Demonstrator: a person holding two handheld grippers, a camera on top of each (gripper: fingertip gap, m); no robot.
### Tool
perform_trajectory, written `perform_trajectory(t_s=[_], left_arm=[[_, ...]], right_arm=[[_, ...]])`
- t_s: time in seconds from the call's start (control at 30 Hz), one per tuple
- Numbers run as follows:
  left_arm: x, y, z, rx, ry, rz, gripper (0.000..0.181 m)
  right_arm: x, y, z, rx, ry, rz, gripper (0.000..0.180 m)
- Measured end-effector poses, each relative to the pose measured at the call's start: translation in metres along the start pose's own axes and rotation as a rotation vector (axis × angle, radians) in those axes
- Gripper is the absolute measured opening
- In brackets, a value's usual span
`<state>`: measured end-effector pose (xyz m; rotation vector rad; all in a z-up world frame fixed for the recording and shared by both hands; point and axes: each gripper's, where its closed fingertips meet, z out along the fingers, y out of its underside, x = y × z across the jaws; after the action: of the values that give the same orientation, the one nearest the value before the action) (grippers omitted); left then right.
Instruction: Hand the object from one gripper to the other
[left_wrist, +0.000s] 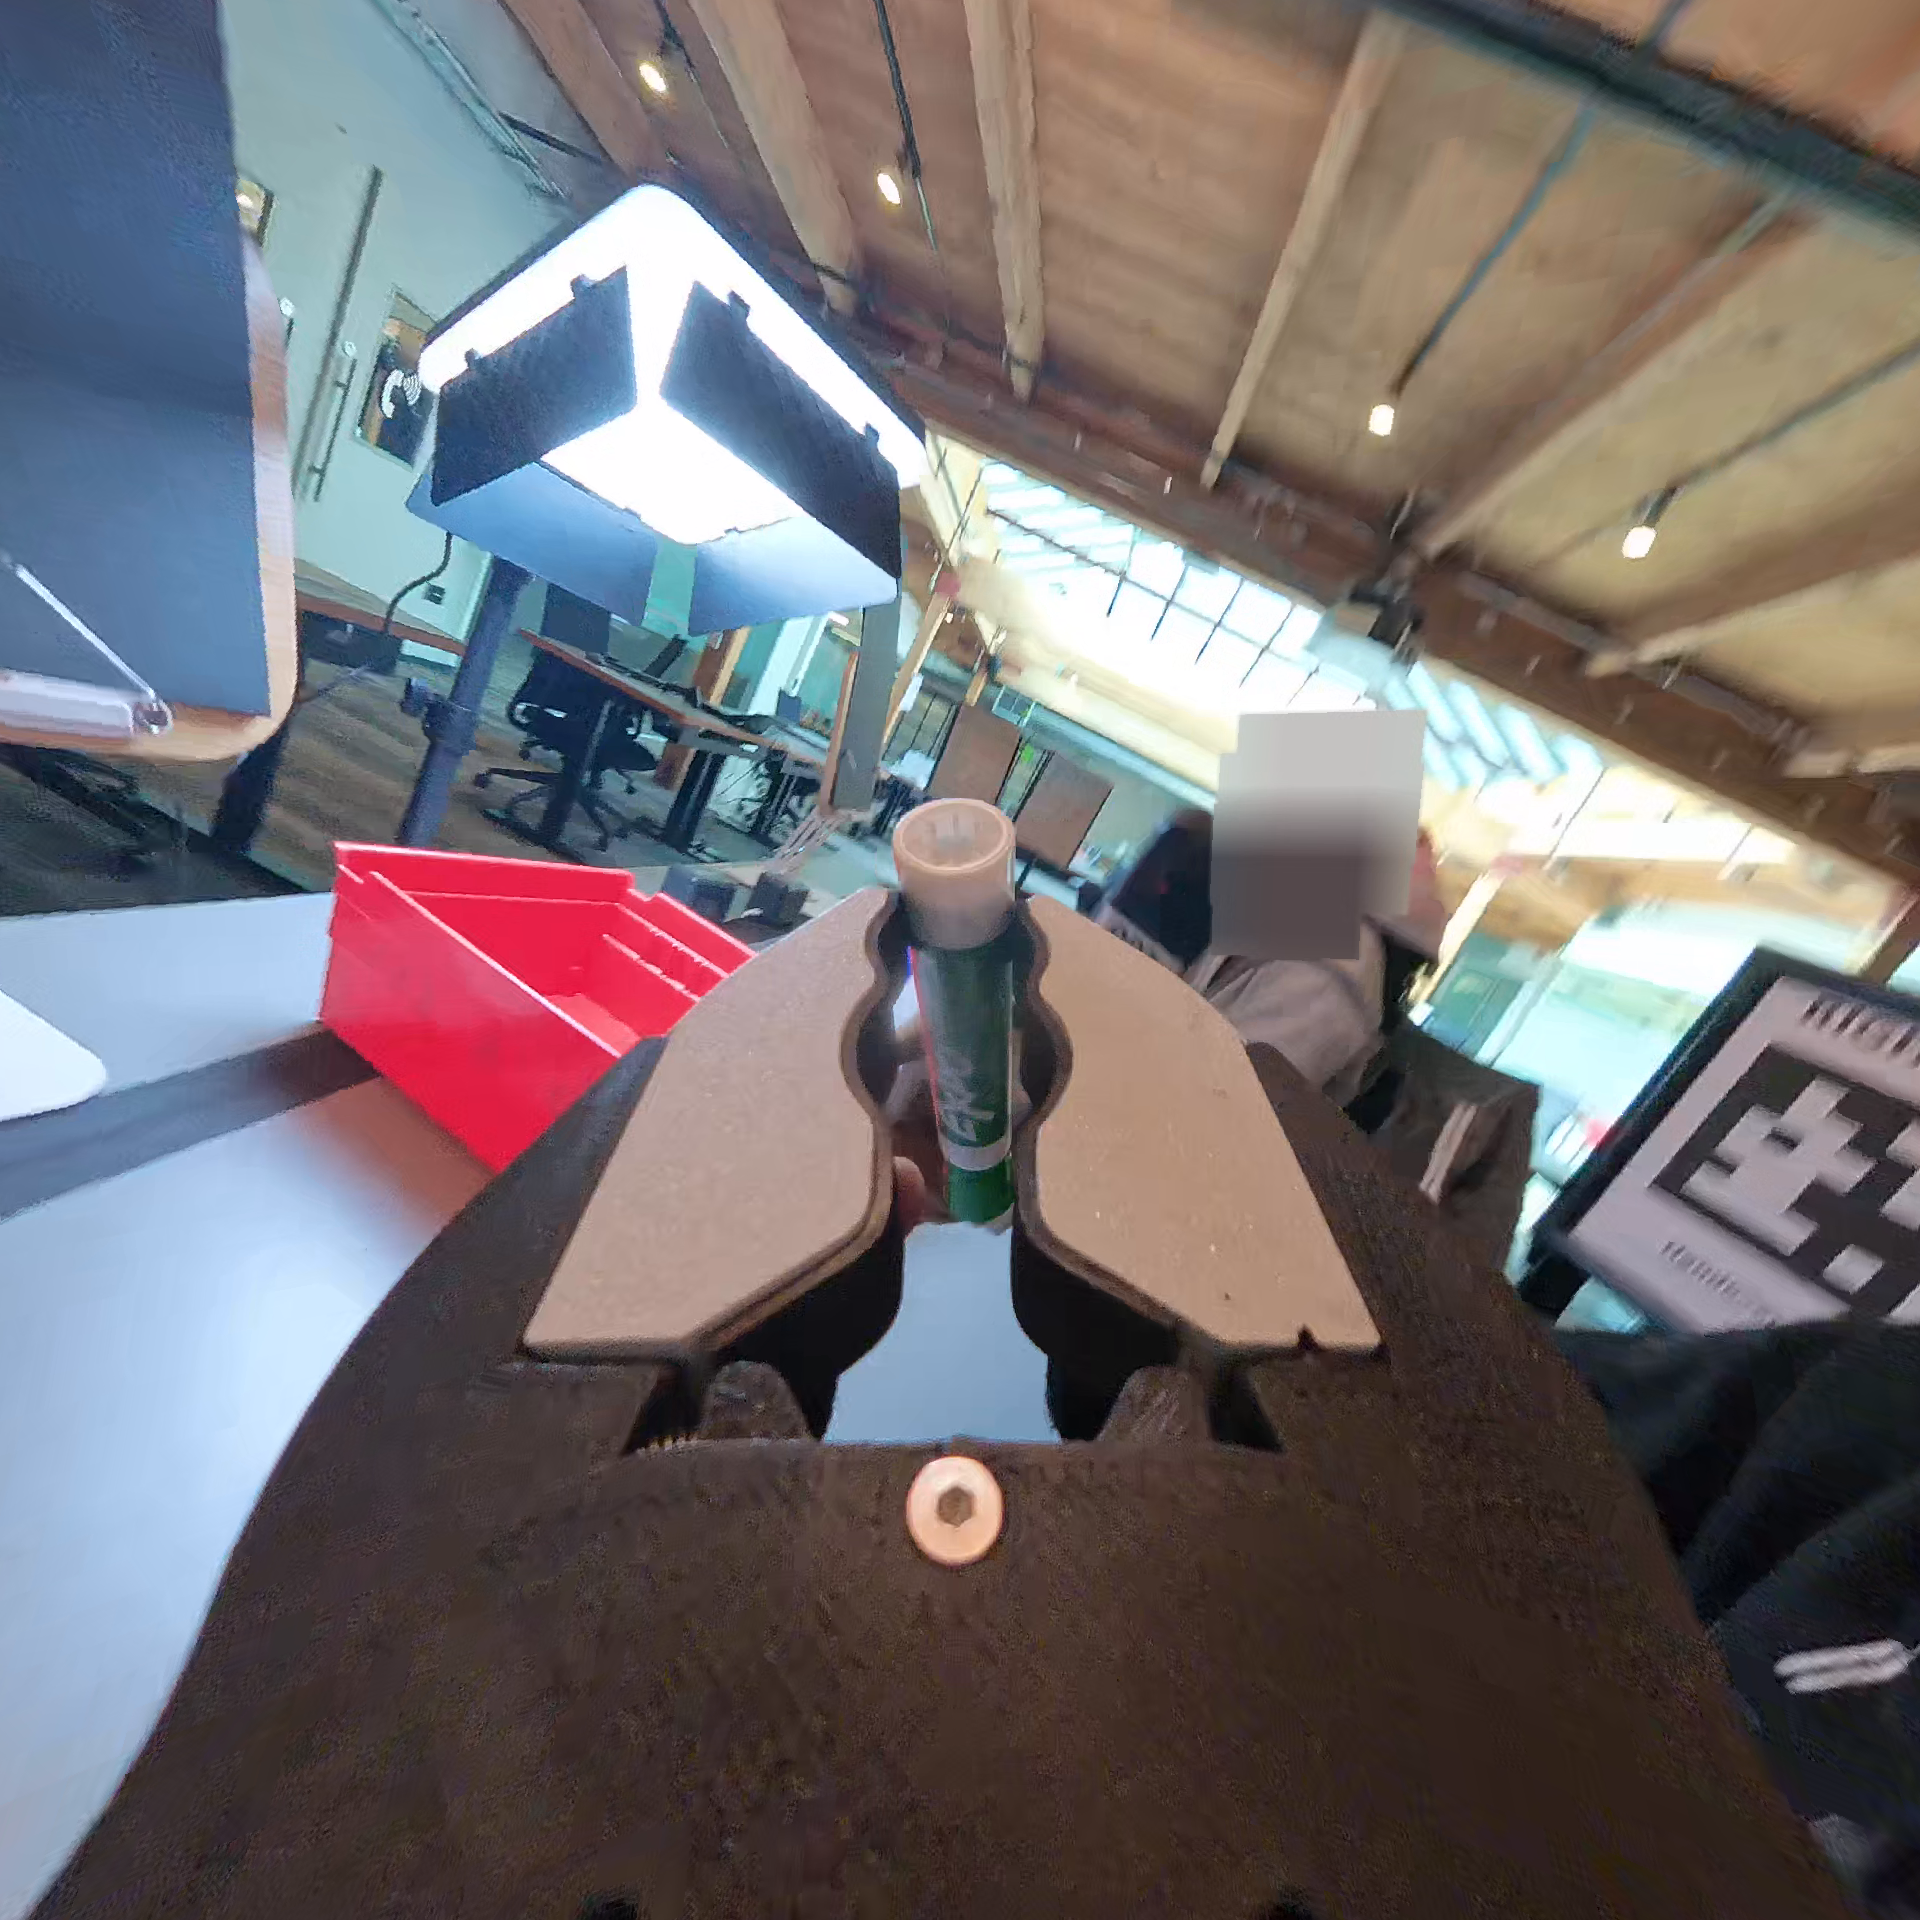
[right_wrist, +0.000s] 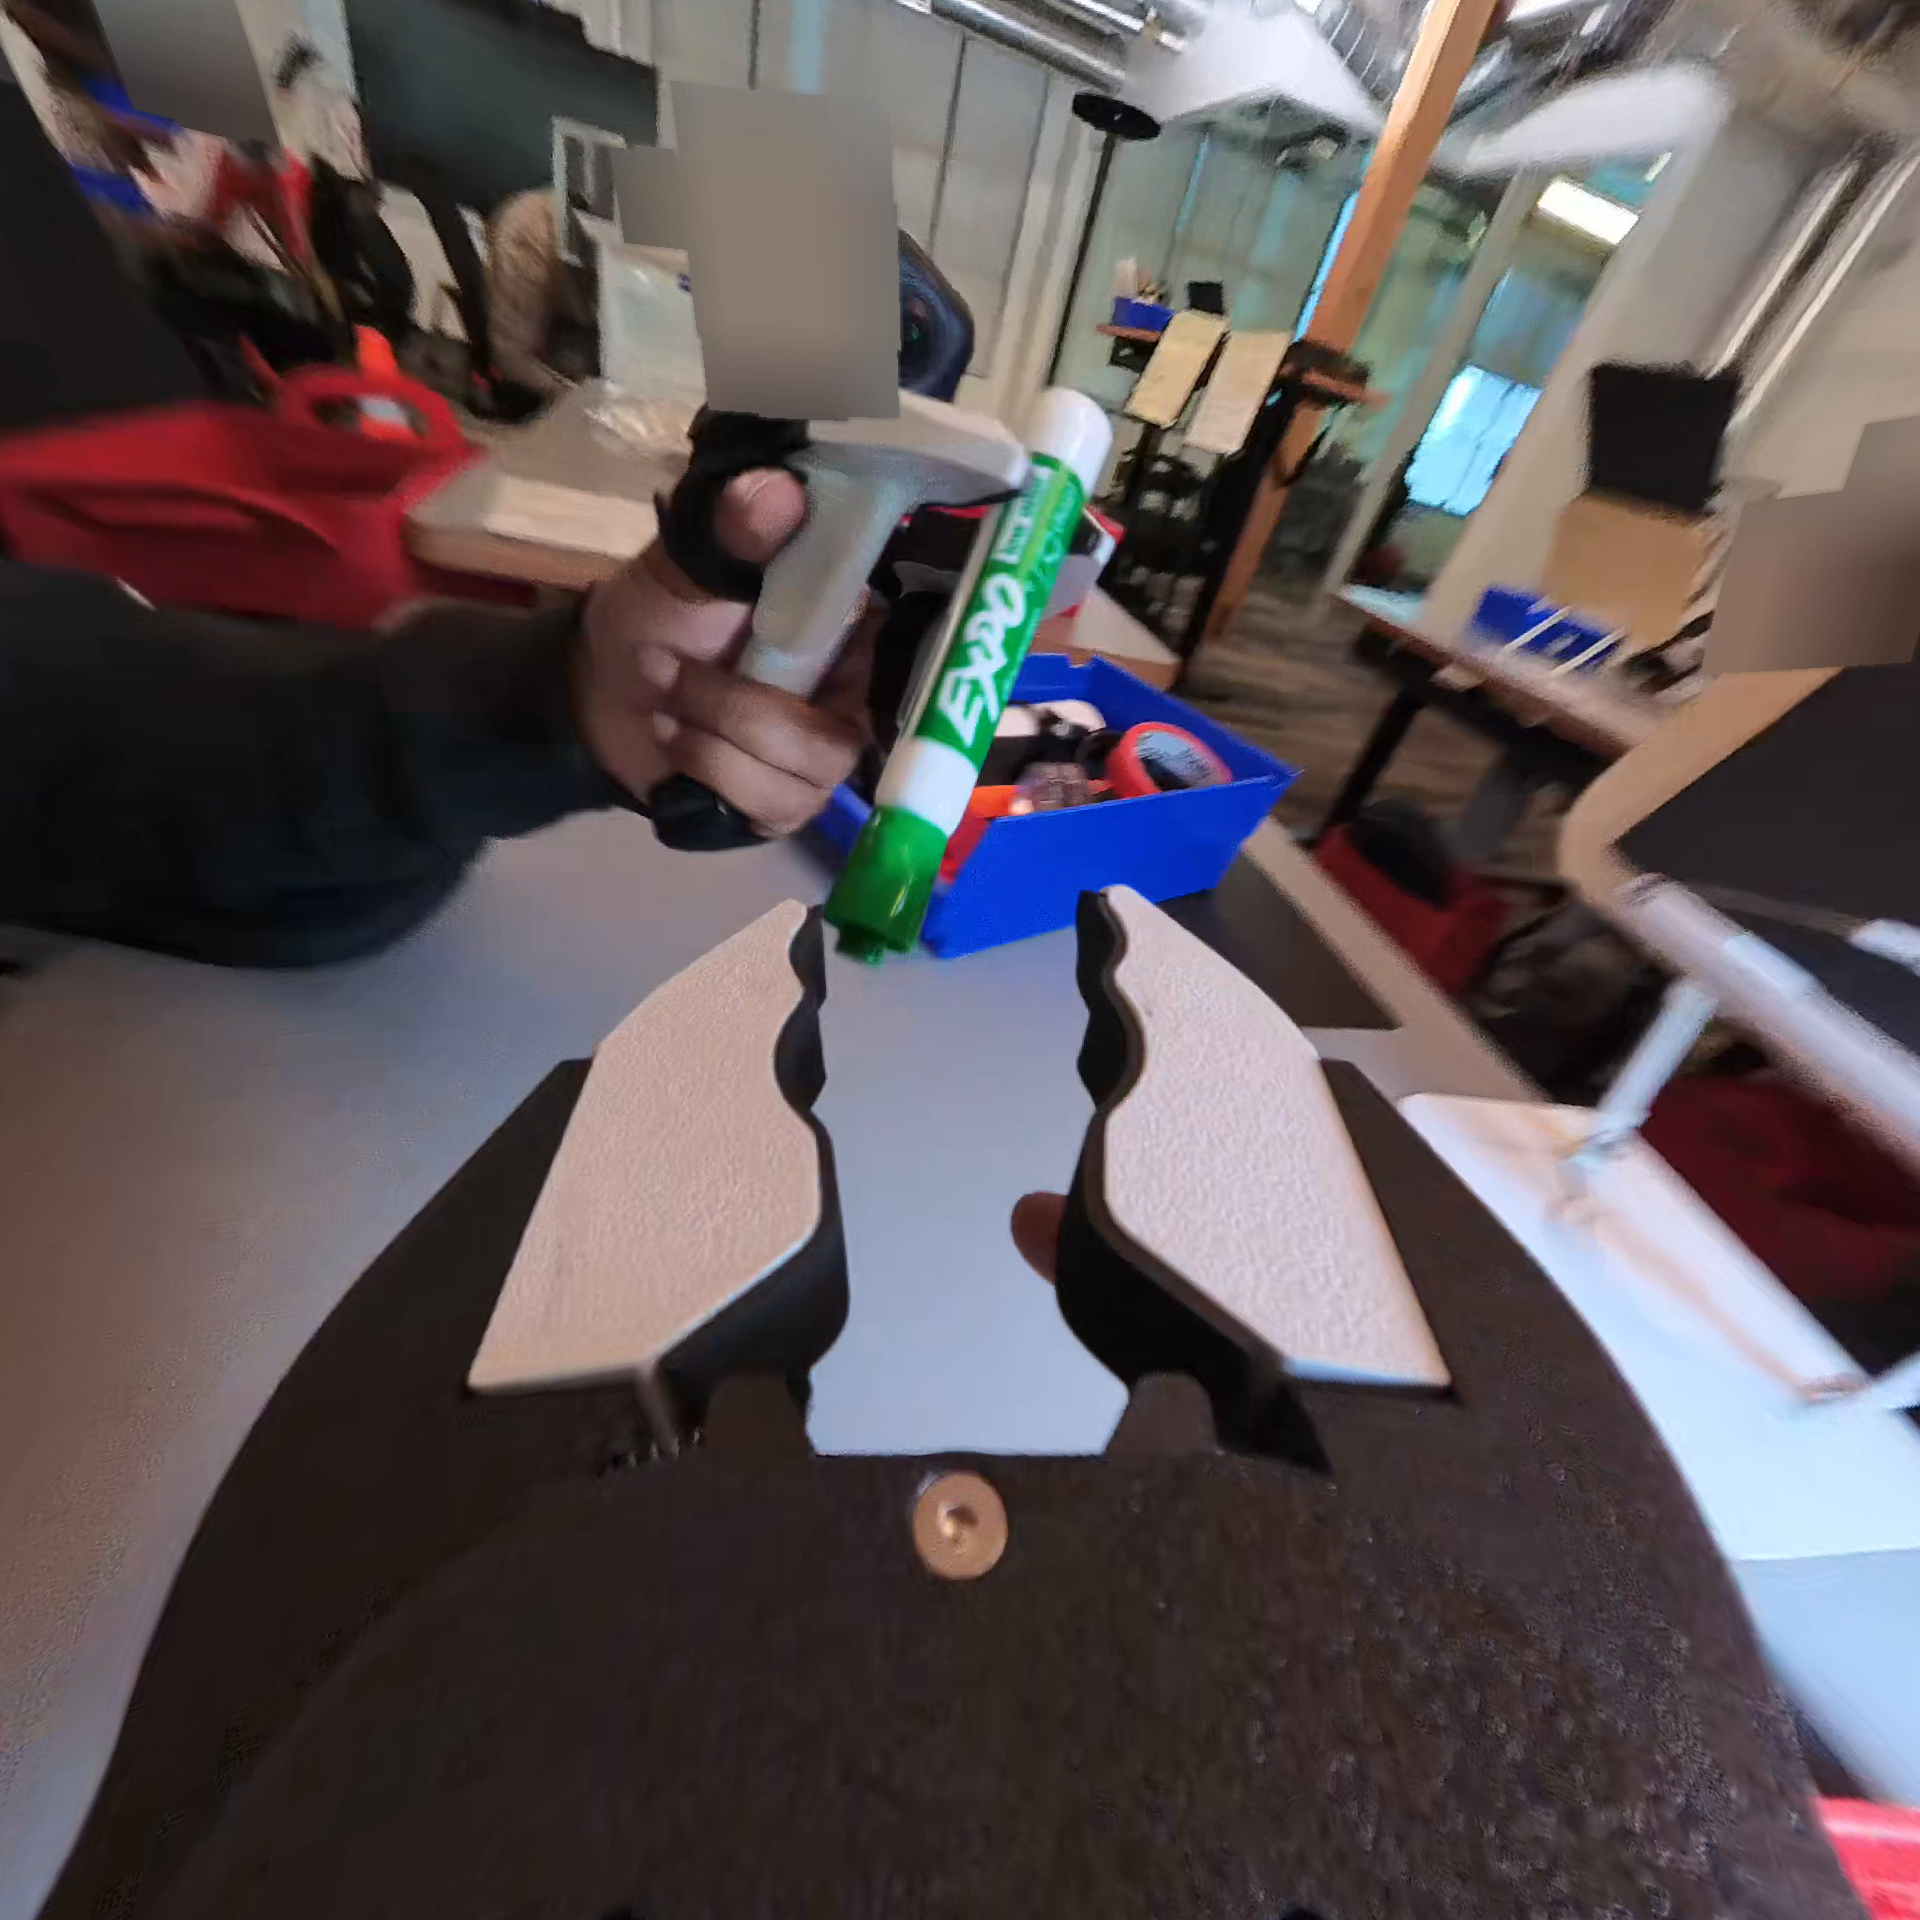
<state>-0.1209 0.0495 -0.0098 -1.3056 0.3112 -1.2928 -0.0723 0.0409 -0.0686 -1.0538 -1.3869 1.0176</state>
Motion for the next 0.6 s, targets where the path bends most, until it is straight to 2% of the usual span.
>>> perform_trajectory(t_s=[0.17,0.33,0.43,0.6], left_arm=[[-0.019,-0.014,-0.01,0.121,0.012,-0.258,0.019],[-0.027,-0.017,-0.012,0.191,0.0,-0.383,0.019],[-0.026,-0.016,-0.01,0.195,0.01,-0.406,0.02],[-0.029,-0.008,-0.008,0.127,-0.006,-0.36,0.023]], right_arm=[[-0.005,-0.005,0.015,-0.044,0.14,-0.296,0.057],[0.005,-0.021,0.019,-0.029,0.396,-0.51,0.034],[0.007,-0.026,0.016,-0.027,0.458,-0.57,0.02],[0.008,-0.034,0.009,-0.019,0.403,-0.469,0.02]])
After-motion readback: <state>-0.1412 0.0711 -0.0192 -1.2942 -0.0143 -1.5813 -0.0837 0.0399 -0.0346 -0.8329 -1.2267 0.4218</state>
